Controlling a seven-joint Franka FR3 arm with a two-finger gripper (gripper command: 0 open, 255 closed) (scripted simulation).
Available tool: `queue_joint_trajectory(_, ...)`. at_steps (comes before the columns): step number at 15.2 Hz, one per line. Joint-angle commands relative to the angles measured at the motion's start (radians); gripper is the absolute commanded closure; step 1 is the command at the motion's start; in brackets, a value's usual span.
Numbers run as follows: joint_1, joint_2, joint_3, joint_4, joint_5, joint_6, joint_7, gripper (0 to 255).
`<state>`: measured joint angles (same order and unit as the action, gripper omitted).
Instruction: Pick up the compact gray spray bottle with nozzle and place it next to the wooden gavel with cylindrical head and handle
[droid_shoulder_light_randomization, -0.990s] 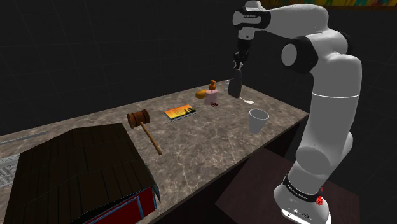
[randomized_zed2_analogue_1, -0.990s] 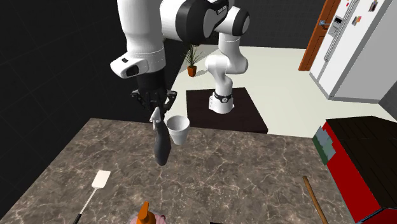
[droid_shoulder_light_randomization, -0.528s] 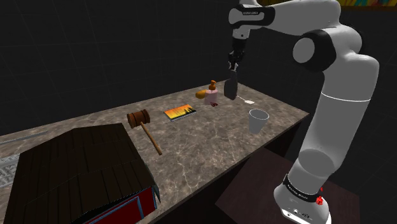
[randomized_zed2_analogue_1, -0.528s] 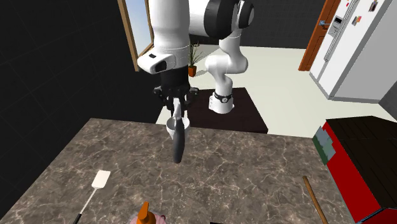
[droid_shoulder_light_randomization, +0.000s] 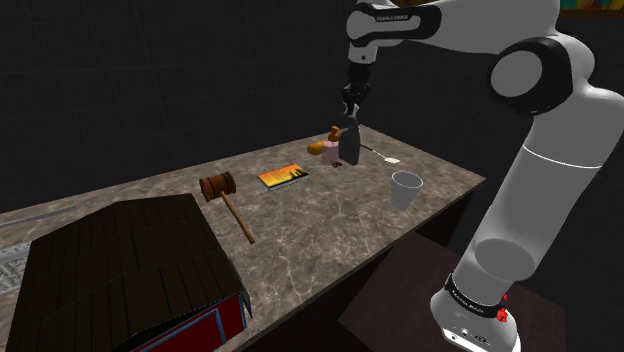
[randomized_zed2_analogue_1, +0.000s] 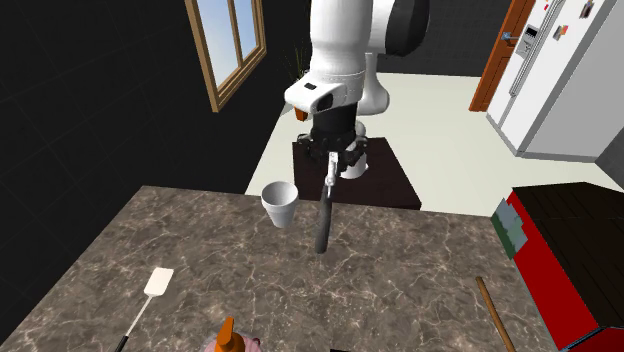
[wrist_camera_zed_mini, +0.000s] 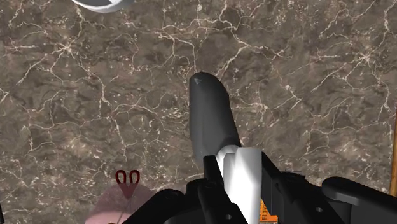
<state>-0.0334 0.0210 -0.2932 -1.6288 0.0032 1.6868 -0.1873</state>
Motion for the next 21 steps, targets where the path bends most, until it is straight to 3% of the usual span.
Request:
queue_joint_trajectory(1, 0.026, -0.026, 0.025, -0.026, -0.01, 0.001, 0.054, 255)
queue_joint_trajectory(11, 0.143, -0.08, 0.152, -0.089, -0.026, 0.007, 0.299, 255)
queue_joint_trajectory(21, 0.254, -0.032, 0.274, -0.03, -0.026, -0.007, 0.533, 255)
